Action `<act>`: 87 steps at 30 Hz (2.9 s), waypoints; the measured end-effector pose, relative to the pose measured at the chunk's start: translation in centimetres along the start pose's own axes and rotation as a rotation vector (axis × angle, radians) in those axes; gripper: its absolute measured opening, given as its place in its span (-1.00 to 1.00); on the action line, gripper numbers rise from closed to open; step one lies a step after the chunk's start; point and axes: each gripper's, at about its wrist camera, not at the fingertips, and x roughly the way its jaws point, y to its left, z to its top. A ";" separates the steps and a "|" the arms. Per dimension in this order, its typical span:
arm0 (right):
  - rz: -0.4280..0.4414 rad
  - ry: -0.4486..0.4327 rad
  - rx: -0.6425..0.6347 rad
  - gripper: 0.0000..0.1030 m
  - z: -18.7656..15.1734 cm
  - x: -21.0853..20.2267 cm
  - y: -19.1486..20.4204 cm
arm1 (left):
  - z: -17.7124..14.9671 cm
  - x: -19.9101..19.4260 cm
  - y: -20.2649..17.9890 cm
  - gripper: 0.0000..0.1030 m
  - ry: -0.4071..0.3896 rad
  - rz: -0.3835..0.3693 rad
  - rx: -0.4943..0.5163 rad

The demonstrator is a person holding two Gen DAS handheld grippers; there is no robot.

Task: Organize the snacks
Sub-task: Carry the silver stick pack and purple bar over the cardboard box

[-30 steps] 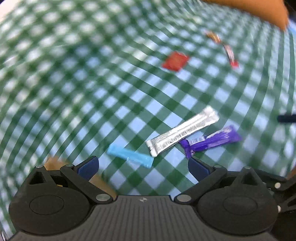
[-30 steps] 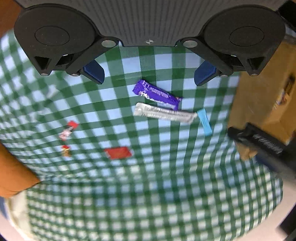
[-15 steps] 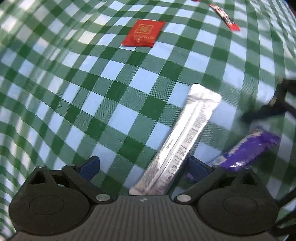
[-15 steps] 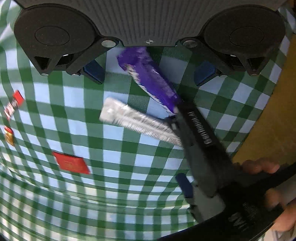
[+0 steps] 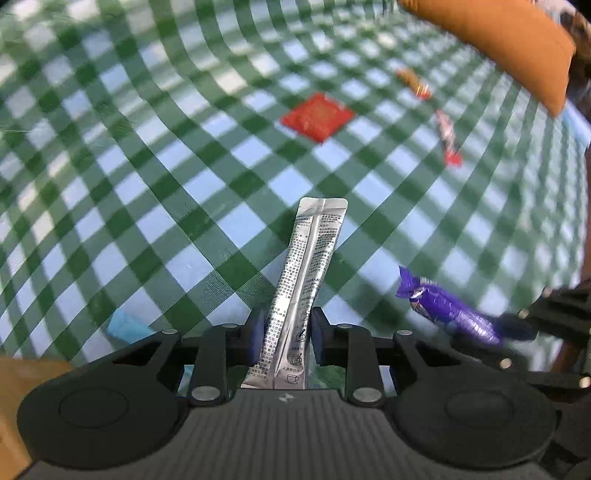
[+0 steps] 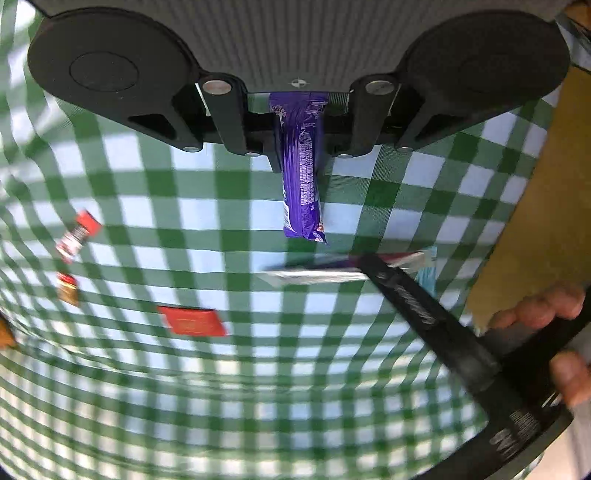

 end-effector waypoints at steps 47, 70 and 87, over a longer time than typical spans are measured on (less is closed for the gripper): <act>0.256 -0.117 -0.105 -0.65 -6.0 -26.8 29.1 | -41.2 -38.8 -1.0 -0.43 -0.460 0.254 -0.561; 0.252 -0.117 -0.139 -0.65 -6.5 -27.4 29.9 | -42.0 -39.3 -0.8 -0.43 -0.487 0.255 -0.582; 0.219 -0.100 -0.133 -0.65 -5.2 -25.1 29.5 | -41.0 -38.1 1.6 -0.43 -0.469 0.266 -0.607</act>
